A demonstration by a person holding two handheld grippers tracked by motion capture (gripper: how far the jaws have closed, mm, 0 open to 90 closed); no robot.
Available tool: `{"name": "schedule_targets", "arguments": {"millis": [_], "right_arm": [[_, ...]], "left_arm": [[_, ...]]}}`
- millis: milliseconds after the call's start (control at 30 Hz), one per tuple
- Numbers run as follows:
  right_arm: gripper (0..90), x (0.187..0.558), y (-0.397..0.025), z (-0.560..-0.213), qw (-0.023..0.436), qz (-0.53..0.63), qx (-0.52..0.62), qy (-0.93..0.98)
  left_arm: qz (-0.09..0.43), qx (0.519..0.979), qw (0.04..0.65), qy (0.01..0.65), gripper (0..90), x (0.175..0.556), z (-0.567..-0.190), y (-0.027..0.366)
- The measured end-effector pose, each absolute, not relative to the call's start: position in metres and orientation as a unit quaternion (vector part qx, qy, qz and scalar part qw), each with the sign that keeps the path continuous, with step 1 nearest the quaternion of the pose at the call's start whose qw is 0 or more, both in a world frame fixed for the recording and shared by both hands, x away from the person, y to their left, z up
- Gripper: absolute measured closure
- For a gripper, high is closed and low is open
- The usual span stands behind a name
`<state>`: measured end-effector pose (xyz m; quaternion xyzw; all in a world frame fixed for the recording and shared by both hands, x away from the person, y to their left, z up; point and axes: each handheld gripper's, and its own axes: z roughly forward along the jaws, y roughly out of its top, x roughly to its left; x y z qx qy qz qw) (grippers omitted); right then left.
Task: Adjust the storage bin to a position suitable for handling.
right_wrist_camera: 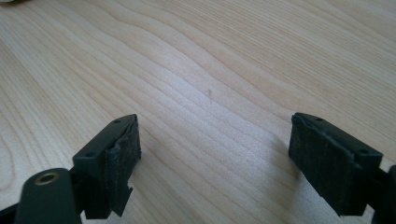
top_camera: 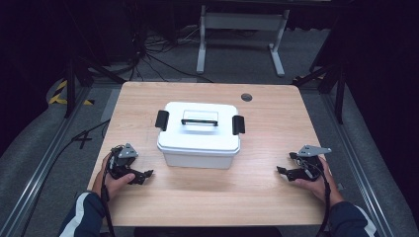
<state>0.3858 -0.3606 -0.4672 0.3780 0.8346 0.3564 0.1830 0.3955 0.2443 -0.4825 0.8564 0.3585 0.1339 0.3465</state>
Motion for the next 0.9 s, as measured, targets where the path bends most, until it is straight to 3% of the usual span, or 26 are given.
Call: {"name": "schedule_targets", "arguments": {"millis": [467, 900], "right_arm": [[17.4, 0.387, -0.360, -0.466, 0.181, 0.352, 0.380, 0.836], [28.6, 0.387, -0.357, -0.451, 0.172, 0.331, 0.360, 0.855]], "left_arm": [[0.136, 0.857, 0.345, 0.358, 0.5, 0.395, -0.482, 0.245], [0.135, 0.857, 0.348, 0.356, 0.2, 0.395, -0.483, 0.245]]}}
